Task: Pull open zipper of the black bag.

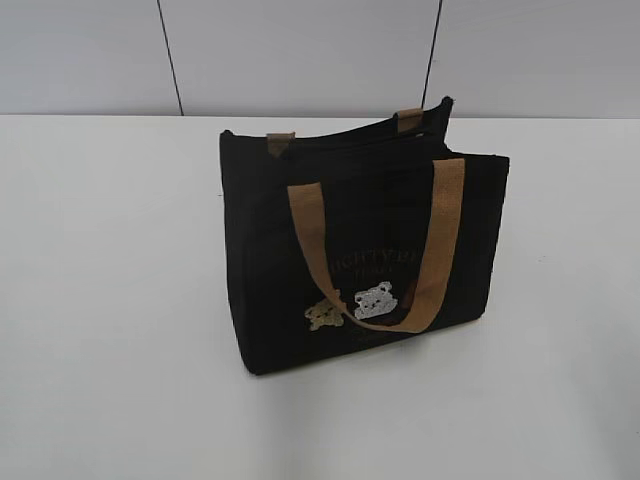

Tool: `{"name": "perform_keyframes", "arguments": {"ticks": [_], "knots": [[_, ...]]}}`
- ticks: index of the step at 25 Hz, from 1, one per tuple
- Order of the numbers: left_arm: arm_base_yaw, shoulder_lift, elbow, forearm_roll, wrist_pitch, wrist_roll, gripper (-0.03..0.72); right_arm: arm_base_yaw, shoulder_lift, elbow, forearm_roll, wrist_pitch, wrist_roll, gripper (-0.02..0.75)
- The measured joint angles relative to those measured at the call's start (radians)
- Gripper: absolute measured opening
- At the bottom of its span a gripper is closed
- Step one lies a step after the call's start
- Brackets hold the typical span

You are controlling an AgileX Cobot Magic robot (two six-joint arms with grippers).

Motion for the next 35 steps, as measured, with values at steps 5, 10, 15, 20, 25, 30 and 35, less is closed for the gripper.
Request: {"name": "perform_keyframes", "arguments": {"ticks": [5, 10, 15, 20, 25, 30, 35], "knots": [[0.001, -0.001, 0.0, -0.001, -0.001, -0.006, 0.459, 0.0, -0.105, 0.0, 0.002, 0.0, -0.002, 0.5], [-0.039, -0.001, 0.0, -0.003, -0.001, -0.006, 0.456, 0.0, -0.214, 0.0, 0.003, 0.0, -0.005, 0.5], [-0.094, -0.001, 0.001, -0.002, -0.001, -0.006, 0.455, 0.038, -0.234, 0.0, 0.003, 0.0, -0.005, 0.5], [-0.08, -0.001, 0.001, -0.002, -0.001, -0.006, 0.455, 0.088, -0.234, 0.0, 0.003, 0.0, -0.002, 0.5], [-0.075, -0.001, 0.001, -0.002, -0.001, -0.006, 0.455, 0.091, -0.243, 0.0, -0.007, 0.0, 0.058, 0.5], [-0.074, -0.001, 0.001, -0.003, -0.001, -0.022, 0.455, 0.091, -0.311, 0.003, -0.018, 0.0, 0.083, 0.5], [-0.073, -0.001, 0.003, -0.003, -0.001, -0.068, 0.455, 0.091, -0.318, 0.003, -0.023, 0.0, 0.103, 0.5]]}}
